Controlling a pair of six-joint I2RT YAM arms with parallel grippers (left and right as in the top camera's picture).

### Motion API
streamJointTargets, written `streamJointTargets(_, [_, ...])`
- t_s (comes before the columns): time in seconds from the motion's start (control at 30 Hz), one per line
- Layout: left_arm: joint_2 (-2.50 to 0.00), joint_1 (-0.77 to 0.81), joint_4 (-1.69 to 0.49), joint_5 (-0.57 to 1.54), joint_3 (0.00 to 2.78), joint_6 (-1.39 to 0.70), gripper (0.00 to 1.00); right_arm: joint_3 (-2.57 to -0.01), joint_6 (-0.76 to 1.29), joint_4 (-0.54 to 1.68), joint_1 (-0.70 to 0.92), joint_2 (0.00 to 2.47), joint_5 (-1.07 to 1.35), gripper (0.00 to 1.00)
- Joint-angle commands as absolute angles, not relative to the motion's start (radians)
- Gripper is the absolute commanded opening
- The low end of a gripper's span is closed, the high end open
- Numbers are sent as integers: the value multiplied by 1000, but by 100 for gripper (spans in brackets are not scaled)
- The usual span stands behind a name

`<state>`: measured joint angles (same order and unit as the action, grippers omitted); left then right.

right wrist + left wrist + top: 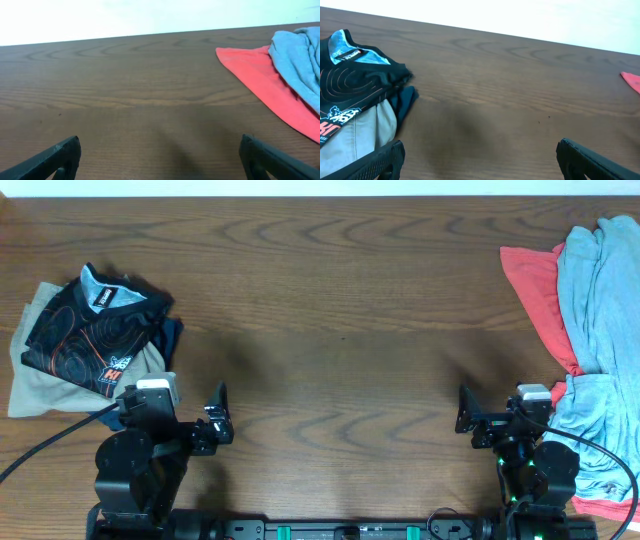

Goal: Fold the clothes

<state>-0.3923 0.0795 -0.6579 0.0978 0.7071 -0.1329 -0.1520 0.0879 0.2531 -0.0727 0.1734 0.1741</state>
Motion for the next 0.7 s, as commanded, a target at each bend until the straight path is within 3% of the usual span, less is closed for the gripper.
streamJointTargets(0.0, [-392, 81, -657, 87, 705, -125, 98, -143, 49, 250, -91, 160, 161, 99])
streamJointTargets(0.67, [-392, 81, -657, 87, 705, -125, 98, -20, 43, 94, 16, 5, 19, 99])
